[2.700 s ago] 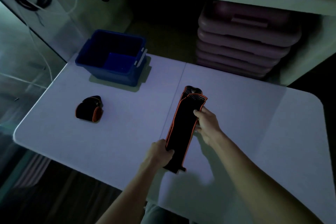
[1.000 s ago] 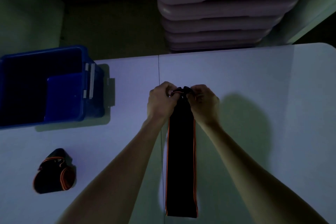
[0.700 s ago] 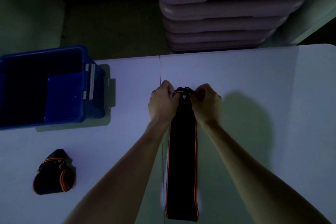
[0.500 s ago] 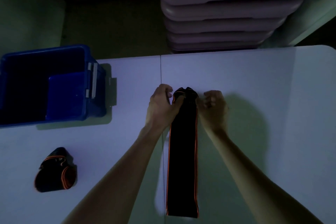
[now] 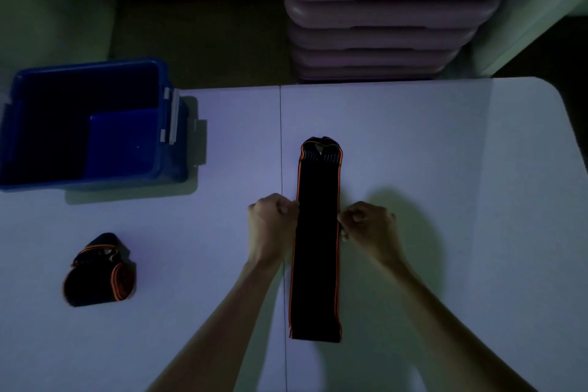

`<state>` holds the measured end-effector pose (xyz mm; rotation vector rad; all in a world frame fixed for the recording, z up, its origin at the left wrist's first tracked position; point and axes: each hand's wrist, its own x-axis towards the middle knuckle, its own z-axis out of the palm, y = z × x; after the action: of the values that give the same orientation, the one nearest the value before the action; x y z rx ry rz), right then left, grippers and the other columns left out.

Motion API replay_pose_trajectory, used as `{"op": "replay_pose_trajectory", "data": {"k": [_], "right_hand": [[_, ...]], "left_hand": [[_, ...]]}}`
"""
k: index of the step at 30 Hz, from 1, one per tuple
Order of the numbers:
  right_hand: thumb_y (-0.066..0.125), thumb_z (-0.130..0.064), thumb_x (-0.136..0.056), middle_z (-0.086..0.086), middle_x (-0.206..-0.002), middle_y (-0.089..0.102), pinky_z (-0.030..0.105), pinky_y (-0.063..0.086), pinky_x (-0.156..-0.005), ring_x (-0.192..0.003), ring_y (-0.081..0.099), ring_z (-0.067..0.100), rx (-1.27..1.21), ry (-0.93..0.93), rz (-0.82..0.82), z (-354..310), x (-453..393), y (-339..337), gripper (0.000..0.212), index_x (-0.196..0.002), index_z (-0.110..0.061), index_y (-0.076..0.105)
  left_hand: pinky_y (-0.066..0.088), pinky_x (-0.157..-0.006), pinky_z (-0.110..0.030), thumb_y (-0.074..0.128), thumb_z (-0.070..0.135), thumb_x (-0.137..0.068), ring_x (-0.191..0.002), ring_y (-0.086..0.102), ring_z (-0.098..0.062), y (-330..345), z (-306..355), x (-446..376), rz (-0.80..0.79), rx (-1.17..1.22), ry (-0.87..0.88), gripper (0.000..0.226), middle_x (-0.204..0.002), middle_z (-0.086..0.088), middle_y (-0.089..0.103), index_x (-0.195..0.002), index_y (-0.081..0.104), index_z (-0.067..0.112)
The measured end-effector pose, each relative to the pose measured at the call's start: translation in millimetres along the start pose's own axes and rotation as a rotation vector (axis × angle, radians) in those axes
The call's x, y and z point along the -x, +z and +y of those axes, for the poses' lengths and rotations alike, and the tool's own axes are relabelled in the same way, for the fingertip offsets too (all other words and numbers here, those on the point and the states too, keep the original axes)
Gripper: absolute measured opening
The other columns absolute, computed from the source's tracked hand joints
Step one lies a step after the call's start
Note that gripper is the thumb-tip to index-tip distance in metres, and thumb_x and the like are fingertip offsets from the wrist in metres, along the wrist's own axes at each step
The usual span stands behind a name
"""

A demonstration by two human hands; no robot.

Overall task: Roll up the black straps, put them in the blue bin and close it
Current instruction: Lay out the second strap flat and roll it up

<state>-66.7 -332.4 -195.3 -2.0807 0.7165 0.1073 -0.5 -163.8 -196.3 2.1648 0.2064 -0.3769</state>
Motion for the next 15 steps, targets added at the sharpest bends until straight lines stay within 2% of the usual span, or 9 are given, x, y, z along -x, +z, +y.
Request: {"op": "replay_pose_trajectory", "data": {"k": [2,4,7,10,12,13,15], "right_hand": [[0.074,-0.020,-0.081,-0.003,-0.051,0.067,0.015,0.047,-0.060,-0.054,0.067,0.004,0.039,-0.014,-0.012,1.6,7.8,-0.1,0.017,-0.066,-0.013,0.069],[0.076,-0.019,-0.079,-0.003,-0.054,0.068,0.017,0.046,-0.060,-0.053,0.064,0.001,0.059,-0.024,-0.006,1.4,13.3,1.9,0.014,-0.068,-0.013,0.069],[0.076,-0.006,-0.073,-0.011,-0.049,0.055,0.007,0.036,-0.053,-0.050,0.055,-0.012,0.036,-0.073,0.086,-1.9,19.7,8.2,0.011,-0.069,-0.008,0.066],[0.078,-0.002,-0.070,-0.011,-0.048,0.051,0.009,0.035,-0.050,-0.045,0.052,-0.002,0.006,-0.124,0.159,-0.3,25.1,10.7,0.017,-0.066,-0.005,0.061],[0.079,-0.008,-0.074,-0.003,-0.053,0.062,0.011,0.039,-0.053,-0.050,0.057,0.000,0.001,-0.123,0.146,6.4,30.9,10.2,0.017,-0.067,-0.010,0.064],[0.077,-0.010,-0.076,-0.001,-0.057,0.066,0.016,0.044,-0.055,-0.053,0.062,0.007,0.006,-0.127,0.130,9.5,35.3,9.6,0.014,-0.068,-0.011,0.066],[0.074,-0.009,-0.078,0.000,-0.062,0.070,0.021,0.050,-0.058,-0.058,0.066,0.009,0.021,-0.140,0.096,14.4,45.1,9.7,0.009,-0.071,-0.011,0.070]], "left_hand": [[0.050,-0.047,-0.042,0.063,0.013,-0.079,-0.050,0.048,-0.015,-0.4,-6.0,8.7,-0.016,0.003,-0.001,0.023,-0.062,-0.024,0.064,-0.064,0.064,-0.004],[0.052,-0.049,-0.037,0.062,0.010,-0.080,-0.048,0.058,-0.020,-1.5,-4.6,16.2,-0.027,-0.002,-0.002,0.019,-0.058,-0.015,0.068,-0.065,0.072,0.005],[0.052,-0.052,-0.026,0.067,0.006,-0.081,-0.052,0.063,-0.014,-4.4,-0.5,22.4,-0.042,-0.007,0.036,0.015,-0.060,-0.005,0.071,-0.071,0.076,0.010],[0.053,-0.056,-0.023,0.073,0.009,-0.080,-0.055,0.063,-0.010,-8.7,-5.6,28.6,-0.045,-0.011,0.044,0.008,-0.061,-0.002,0.071,-0.073,0.076,0.011],[0.056,-0.056,-0.028,0.069,0.004,-0.079,-0.055,0.064,-0.011,-11.8,-11.7,36.6,-0.055,-0.011,0.036,0.012,-0.061,-0.003,0.072,-0.072,0.077,0.009],[0.057,-0.056,-0.029,0.066,0.001,-0.078,-0.055,0.065,-0.012,-12.7,-14.4,41.2,-0.060,-0.011,0.042,0.016,-0.062,-0.002,0.072,-0.072,0.078,0.009],[0.060,-0.060,-0.031,0.065,0.000,-0.077,-0.059,0.069,-0.014,-13.5,-19.6,48.8,-0.060,-0.009,0.071,0.017,-0.064,0.001,0.074,-0.074,0.079,0.010]]}}
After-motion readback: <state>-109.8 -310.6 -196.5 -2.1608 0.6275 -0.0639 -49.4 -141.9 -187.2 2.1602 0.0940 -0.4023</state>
